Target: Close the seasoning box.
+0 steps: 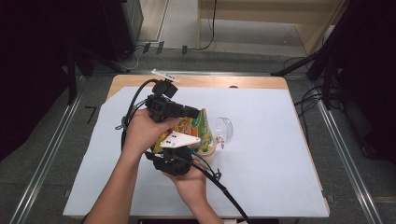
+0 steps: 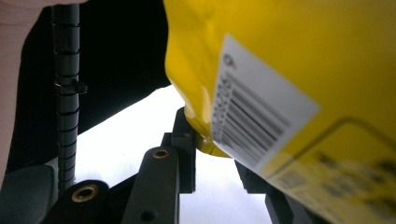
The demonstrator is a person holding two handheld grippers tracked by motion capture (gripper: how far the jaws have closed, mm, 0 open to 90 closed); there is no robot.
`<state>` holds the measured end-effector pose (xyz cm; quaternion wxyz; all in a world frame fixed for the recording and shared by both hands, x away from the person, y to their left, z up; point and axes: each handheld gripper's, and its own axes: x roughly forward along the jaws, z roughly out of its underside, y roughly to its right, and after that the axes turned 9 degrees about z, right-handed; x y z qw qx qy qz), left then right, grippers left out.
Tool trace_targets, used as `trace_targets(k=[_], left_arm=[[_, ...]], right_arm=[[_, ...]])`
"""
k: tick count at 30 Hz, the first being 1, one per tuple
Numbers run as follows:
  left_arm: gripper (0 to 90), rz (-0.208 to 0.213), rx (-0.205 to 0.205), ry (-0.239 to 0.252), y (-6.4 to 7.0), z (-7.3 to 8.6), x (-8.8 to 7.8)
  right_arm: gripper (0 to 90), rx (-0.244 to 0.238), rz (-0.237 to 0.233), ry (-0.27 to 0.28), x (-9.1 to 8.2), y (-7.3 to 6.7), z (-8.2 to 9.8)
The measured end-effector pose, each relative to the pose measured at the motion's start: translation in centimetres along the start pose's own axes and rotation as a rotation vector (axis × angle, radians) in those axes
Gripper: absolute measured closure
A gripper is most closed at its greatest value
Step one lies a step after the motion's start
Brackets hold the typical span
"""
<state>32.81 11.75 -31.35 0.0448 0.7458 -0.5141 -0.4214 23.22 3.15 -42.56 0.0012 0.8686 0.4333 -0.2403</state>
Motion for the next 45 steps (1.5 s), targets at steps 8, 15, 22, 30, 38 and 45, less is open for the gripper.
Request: trace_targets(k=[8, 15, 22, 30, 38, 45], left_arm=[[81.1, 0.000, 0.005, -0.001, 0.06, -0.01, -0.06], [81.2, 0.000, 0.002, -0.002, 0.00, -0.02, -0.05], [80.7, -0.005, 0.012, 0.006, 0.15, -0.04, -0.12], [80.8, -0.005, 0.011, 0.006, 0.10, -0.04, -0.16], [80.8, -0.005, 0.012, 0.008, 0.18, -0.02, -0.18], [81.0, -0.008, 0.006, 0.005, 0.27, -0.04, -0.20]], right_arm=[[73.0, 0.000, -0.002, 0.000, -0.03, -0.05, -0.04], [72.9, 0.000, 0.000, -0.003, -0.07, -0.10, -0.06], [72.6, 0.004, -0.005, -0.003, -0.06, -0.08, -0.12], [72.0, 0.008, -0.005, 0.003, 0.00, -0.16, -0.15], [71.7, 0.006, -0.002, 0.002, 0.02, -0.18, -0.13], [71.6, 0.000, -0.002, 0.003, -0.12, -0.34, -0.16]])
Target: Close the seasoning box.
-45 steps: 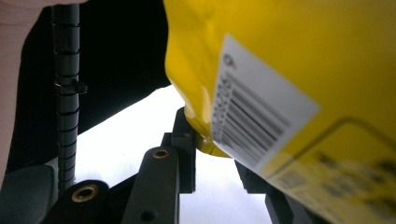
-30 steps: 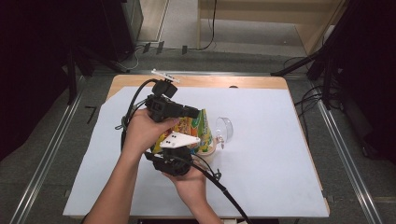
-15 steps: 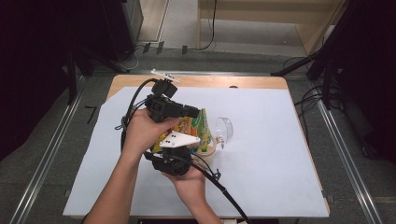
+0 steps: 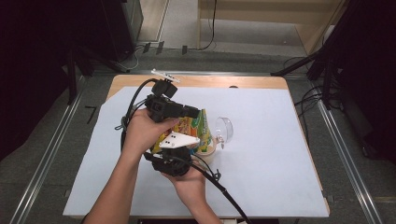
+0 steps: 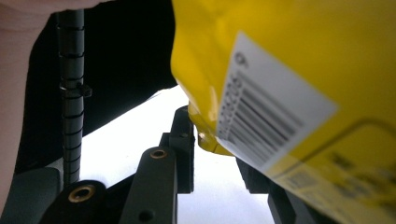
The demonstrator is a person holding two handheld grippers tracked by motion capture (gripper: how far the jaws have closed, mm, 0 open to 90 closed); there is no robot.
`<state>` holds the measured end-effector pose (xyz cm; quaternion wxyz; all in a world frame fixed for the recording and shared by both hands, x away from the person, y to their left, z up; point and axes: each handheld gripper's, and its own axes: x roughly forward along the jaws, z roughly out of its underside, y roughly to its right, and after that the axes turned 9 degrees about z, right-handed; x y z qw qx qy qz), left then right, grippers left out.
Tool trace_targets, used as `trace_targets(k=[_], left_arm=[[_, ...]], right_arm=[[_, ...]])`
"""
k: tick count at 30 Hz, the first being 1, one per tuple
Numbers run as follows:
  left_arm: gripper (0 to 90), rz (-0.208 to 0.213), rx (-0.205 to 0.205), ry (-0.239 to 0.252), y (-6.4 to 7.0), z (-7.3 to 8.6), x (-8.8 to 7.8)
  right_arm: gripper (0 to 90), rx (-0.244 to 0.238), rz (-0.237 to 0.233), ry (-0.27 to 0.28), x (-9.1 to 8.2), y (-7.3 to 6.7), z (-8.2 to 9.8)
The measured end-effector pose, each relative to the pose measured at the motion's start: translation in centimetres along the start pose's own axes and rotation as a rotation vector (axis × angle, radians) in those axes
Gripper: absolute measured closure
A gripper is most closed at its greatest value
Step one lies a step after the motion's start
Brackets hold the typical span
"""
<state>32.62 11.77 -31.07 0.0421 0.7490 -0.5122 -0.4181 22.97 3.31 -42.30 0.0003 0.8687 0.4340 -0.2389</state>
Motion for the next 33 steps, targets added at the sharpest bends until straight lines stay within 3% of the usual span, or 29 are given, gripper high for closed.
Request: trace_targets(k=[11, 33], left_arm=[[80.4, -0.007, 0.011, 0.004, 0.15, -0.01, -0.17], [80.1, 0.003, -0.006, -0.002, -0.28, 0.03, 0.03]], right_arm=[[71.1, 0.005, 0.000, -0.001, 0.10, -0.14, -0.20], [70.8, -0.023, 0.014, -0.019, -0.01, -0.21, -0.16]])
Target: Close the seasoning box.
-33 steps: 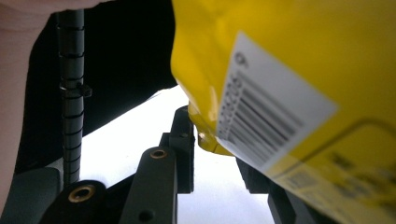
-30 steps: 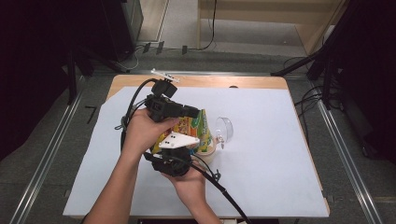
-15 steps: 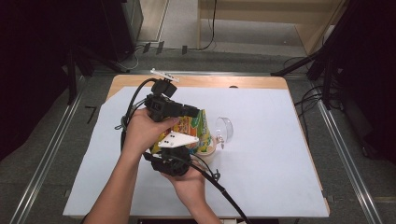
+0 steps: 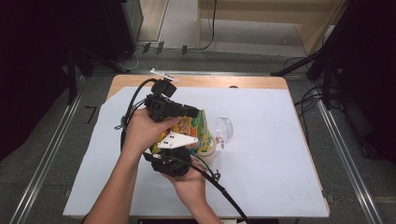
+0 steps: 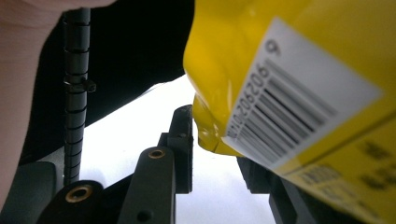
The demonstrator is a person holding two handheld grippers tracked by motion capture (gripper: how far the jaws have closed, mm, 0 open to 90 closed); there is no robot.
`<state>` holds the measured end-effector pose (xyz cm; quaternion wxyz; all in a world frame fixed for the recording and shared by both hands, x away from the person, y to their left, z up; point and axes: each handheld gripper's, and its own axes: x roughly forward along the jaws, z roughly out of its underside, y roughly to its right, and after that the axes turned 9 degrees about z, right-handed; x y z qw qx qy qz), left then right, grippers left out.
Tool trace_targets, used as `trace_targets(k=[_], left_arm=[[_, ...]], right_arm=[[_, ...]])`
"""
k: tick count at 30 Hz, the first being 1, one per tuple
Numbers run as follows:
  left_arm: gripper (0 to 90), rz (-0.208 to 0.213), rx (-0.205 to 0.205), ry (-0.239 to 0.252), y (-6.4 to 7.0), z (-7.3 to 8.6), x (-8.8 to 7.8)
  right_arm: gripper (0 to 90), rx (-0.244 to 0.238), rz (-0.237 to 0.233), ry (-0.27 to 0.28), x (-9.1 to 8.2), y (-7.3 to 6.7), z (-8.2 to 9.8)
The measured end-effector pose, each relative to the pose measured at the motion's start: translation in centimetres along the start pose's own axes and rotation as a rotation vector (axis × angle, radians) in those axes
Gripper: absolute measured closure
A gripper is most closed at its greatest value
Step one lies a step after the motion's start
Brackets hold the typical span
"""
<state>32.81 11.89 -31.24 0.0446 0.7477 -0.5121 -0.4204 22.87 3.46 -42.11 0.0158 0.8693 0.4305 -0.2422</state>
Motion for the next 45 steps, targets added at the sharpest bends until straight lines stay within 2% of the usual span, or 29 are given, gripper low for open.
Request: trace_targets(k=[14, 20, 24, 29, 34, 39, 45], left_arm=[[79.3, -0.006, 0.014, 0.013, 0.4, 0.0, -0.2], [79.8, -0.002, 0.012, -0.015, 0.0, 0.1, 0.4], [80.3, 0.002, 0.026, -0.038, 0.2, 0.1, 0.7], [80.5, -0.001, 0.018, -0.063, 0.0, 0.2, 0.7], [80.5, -0.004, 0.006, -0.083, -0.2, 0.5, 0.8], [80.5, -0.009, 0.003, -0.127, -0.6, 0.8, 1.0], [80.5, 0.011, -0.014, -0.131, -1.1, 1.2, 0.9]], right_arm=[[71.3, -0.008, -0.002, 0.009, -0.1, 0.0, -0.1], [67.5, 0.006, -0.005, 0.006, 0.3, 0.2, 0.4], [65.9, 0.012, -0.004, 0.012, 0.4, 0.4, 0.8], [60.3, -0.001, -0.017, 0.016, 0.6, 0.2, 1.1], [60.1, -0.006, -0.028, 0.011, 0.8, 0.0, 1.4], [60.0, -0.016, -0.031, -0.004, 1.0, -0.1, 2.0], [59.4, -0.034, -0.041, -0.019, 1.2, -0.1, 2.3]])
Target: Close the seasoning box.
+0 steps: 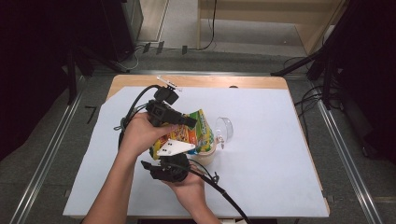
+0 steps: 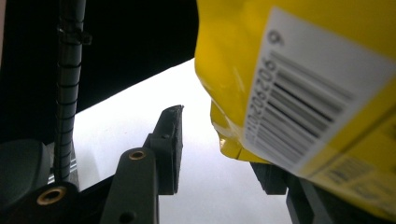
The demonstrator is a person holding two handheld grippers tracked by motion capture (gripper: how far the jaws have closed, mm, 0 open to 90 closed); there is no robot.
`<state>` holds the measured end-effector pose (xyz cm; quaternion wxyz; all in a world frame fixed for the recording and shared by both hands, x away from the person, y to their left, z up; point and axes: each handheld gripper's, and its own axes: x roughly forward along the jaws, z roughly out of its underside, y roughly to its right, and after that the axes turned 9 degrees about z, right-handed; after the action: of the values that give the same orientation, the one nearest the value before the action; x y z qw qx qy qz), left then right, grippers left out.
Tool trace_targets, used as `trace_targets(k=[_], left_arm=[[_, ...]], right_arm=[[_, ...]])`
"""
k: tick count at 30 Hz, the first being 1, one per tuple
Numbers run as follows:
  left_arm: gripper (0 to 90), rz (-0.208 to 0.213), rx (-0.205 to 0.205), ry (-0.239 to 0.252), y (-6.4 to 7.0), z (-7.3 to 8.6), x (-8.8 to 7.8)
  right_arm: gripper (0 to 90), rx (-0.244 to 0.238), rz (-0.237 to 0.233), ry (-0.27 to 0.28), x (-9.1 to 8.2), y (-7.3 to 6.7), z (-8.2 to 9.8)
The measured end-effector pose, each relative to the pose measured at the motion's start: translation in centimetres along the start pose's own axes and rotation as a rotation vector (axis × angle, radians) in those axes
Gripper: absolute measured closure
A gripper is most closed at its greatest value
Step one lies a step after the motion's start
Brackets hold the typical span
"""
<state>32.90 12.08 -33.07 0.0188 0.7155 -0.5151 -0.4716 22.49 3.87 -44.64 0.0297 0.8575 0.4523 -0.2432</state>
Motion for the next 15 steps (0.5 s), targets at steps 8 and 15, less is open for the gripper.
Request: trace_targets(k=[8, 15], left_arm=[[83.9, 0.043, -0.001, 0.013, -0.9, 0.8, -0.4], [85.3, 0.066, -0.012, 0.015, -1.5, 1.5, -1.0]], right_arm=[[55.3, -0.029, -0.008, 0.001, 0.0, 0.0, 0.5], [51.3, -0.040, -0.011, -0.027, 0.3, -0.1, 0.9]])
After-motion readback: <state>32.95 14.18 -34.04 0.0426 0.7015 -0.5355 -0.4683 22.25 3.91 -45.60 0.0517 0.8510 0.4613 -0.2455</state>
